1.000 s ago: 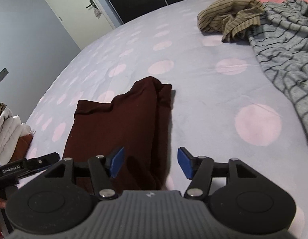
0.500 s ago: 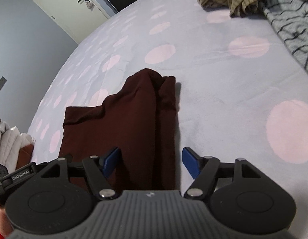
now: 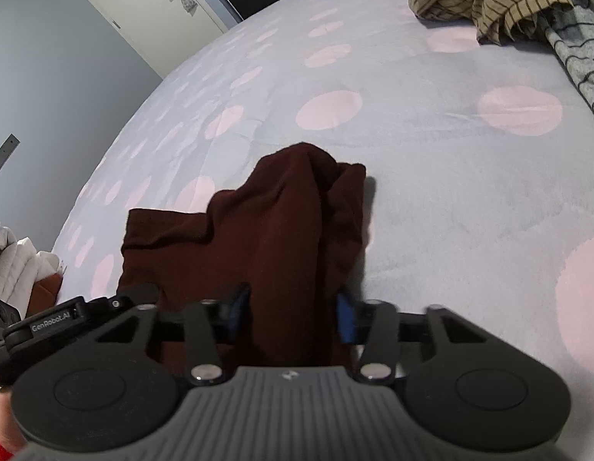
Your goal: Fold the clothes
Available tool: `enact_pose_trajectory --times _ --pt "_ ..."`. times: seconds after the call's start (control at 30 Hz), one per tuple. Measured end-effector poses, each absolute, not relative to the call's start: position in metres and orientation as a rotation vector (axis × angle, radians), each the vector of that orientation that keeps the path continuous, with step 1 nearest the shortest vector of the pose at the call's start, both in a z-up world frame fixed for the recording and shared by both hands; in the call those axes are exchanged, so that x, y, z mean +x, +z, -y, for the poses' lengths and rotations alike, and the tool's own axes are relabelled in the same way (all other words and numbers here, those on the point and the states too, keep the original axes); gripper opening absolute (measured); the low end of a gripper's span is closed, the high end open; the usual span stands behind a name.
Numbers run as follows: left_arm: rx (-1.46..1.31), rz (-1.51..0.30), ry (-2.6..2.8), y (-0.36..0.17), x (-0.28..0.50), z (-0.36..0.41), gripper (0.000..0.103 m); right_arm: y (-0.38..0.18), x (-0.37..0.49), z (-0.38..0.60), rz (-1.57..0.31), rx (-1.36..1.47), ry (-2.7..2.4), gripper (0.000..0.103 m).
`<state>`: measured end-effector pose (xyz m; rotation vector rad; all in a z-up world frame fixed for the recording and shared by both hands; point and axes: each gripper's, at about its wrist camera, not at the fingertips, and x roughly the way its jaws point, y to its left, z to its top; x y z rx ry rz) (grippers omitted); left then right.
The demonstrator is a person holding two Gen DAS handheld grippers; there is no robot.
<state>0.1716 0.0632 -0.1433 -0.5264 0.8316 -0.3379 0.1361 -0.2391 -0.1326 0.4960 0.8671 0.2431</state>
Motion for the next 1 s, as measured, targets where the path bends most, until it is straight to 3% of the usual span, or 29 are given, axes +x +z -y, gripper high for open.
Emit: enact_pose_trajectory --times 0.2,0.7,1.0 --pt "-0.466 -0.802 -0.334 -0.131 0.164 -0.058 0.024 -0.121 0.127 0.234 -0.836 0.446 0.259 0.032" --pt "-0.41 -0.639 -0.354 -0.053 0.112 -0.081 0.023 -0.065 0.093 0.214 -0.738 0.443 0.328 0.03" --pt "-0.389 -0.573 -0.289 0.018 0.054 -0.143 0.023 -0.011 0.066 0.159 -0.707 0.423 0.442 0.03"
